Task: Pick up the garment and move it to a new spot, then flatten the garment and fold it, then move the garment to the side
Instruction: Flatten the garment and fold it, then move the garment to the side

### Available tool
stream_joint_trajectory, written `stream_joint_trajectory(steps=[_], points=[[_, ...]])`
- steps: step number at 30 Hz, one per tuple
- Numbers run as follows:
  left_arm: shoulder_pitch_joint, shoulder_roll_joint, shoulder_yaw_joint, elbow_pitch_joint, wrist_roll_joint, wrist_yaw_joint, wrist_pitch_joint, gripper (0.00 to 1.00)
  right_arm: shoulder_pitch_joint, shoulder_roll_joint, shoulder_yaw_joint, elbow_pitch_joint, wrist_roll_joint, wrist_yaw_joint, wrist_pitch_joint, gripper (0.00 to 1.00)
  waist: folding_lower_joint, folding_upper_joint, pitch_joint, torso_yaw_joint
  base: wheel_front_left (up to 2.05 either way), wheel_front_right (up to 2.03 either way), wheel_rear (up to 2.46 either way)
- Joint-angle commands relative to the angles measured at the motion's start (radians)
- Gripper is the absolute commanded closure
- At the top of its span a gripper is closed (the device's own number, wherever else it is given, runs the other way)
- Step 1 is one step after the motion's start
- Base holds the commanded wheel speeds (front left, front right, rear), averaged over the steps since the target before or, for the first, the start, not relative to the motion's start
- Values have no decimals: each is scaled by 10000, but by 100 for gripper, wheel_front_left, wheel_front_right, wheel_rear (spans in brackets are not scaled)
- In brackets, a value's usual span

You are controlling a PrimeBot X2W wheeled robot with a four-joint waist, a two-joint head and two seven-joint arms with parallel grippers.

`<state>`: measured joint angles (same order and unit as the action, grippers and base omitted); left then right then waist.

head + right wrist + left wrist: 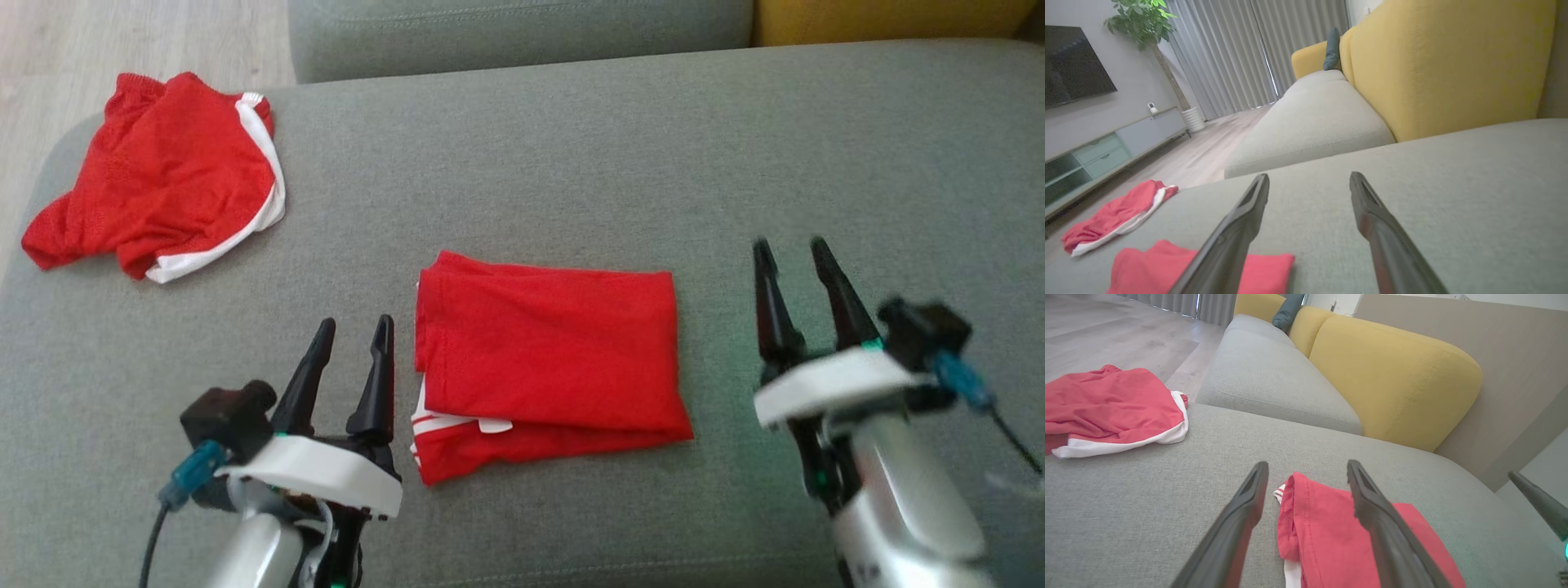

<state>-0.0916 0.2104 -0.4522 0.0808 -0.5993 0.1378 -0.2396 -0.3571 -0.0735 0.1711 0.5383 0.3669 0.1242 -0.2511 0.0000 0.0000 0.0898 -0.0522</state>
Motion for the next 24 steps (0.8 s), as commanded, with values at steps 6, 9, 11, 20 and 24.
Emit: stream_joint_trajectory(steps=[6, 9, 11, 20, 24], points=[[-186, -112, 439, 39, 634, 78, -203, 0, 1265, 228, -673, -1982, -1000, 65, -75, 0, 0, 0, -132, -10, 0, 0, 0], [-7, -156, 620, 53, 1007, 177, -215, 0, 1790, 230, -914, -2533, -1124, 65, 65, 0, 0, 0, -142, 1, 0, 0, 0], [144, -217, 787, 10, 1240, 209, -217, 0, 2042, 230, -1003, -2818, -1070, 65, 175, 0, 0, 0, -146, 24, 0, 0, 0], [648, -638, 1360, 4, 2061, 49, -220, 0, 2596, 232, -1090, -3440, -1262, 65, 506, 0, 0, 0, -209, 181, 0, 0, 0], [729, -780, 1536, 62, 2255, -64, -221, 0, 2656, 232, -1075, -3470, -1440, 65, 516, 0, 0, 0, -231, 180, 0, 0, 0]])
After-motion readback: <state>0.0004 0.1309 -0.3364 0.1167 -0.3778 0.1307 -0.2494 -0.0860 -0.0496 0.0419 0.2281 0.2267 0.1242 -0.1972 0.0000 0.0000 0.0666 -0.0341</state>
